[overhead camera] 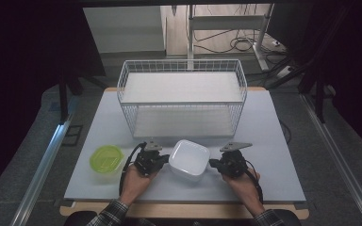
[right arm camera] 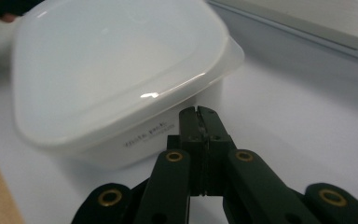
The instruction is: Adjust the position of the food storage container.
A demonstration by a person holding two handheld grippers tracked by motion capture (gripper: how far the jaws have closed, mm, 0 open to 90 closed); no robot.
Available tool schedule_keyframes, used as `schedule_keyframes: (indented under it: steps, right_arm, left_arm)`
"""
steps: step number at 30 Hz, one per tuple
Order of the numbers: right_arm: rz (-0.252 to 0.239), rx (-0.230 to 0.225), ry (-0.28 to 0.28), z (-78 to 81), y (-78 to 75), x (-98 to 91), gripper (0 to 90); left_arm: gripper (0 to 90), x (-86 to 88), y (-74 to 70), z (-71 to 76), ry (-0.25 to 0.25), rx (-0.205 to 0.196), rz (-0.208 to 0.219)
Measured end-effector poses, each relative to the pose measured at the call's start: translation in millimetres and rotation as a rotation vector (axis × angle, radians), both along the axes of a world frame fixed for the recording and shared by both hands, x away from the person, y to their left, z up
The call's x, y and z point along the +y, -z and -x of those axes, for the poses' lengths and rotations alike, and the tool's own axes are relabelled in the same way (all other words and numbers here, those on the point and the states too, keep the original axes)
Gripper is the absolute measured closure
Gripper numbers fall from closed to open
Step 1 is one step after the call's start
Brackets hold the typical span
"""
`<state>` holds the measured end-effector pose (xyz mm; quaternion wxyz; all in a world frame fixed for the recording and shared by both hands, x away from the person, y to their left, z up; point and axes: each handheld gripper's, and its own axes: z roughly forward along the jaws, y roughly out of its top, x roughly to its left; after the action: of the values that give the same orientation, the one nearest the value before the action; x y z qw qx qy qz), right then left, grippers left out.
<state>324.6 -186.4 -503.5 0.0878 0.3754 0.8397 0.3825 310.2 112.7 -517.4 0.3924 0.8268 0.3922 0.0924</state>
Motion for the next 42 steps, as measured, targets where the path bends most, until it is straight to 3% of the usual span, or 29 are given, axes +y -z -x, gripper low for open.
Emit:
schedule_keyframes:
  steps: [3, 7, 14, 20, 23, 25, 27, 31, 32, 35, 39, 41, 42]
  right_arm:
    - [-0.015, 0.009, 0.023, -5.2, 0.6, -2.6, 89.5]
    - [-0.013, 0.017, 0.030, -8.5, 1.4, -2.8, 89.5]
    - [0.013, 0.013, 0.002, 3.0, -0.6, 9.4, 89.5]
    - [0.019, 0.007, -0.001, 6.8, -0.7, 11.1, 89.2]
    - [0.032, -0.021, 0.000, 6.5, -1.2, 9.2, 79.7]
    - [0.028, -0.034, 0.003, 7.0, -2.4, 7.8, 78.4]
    - [0.011, -0.080, 0.006, 10.0, -7.5, 2.4, 73.8]
    - [0.007, -0.112, 0.011, 14.0, -13.0, -4.9, 66.2]
    - [0.003, -0.115, 0.011, 15.0, -14.3, -7.1, 63.9]
    - [0.000, -0.124, 0.013, 17.2, -17.1, -11.9, 59.0]
    - [-0.014, -0.145, 0.010, 23.3, -23.3, -21.5, 45.0]
    - [-0.011, -0.147, 0.009, 24.0, -23.4, -22.3, 42.1]
    - [-0.014, -0.146, 0.005, 25.0, -23.0, -23.5, 36.5]
  left_arm:
    - [89.7, -6.0, 0.9, 6.4, 0.028, 0.009, -0.015]
    - [89.7, -7.2, 1.4, 9.5, 0.028, 0.007, -0.031]
    - [89.7, 3.4, 1.4, 10.1, -0.014, 0.015, -0.032]
    - [89.7, 3.9, 1.0, 9.5, -0.013, 0.012, -0.038]
    - [85.4, 5.5, -0.5, 9.9, -0.027, 0.017, -0.033]
    - [82.7, 6.9, -1.6, 10.8, -0.033, 0.013, -0.033]
    - [74.0, 12.9, -5.4, 16.3, -0.054, -0.023, -0.060]
    - [60.4, 21.0, -10.6, 23.8, -0.067, -0.051, -0.045]
    - [56.0, 25.8, -13.7, 28.7, -0.069, -0.078, -0.051]
    - [43.0, 29.7, -15.0, 32.5, -0.080, -0.085, -0.044]
    - [28.7, 38.1, -14.7, 40.0, -0.066, -0.099, -0.008]
    - [26.1, 39.5, -14.4, 42.5, -0.063, -0.102, 0.002]
    - [19.0, 42.5, -13.4, 47.1, -0.065, -0.111, 0.001]
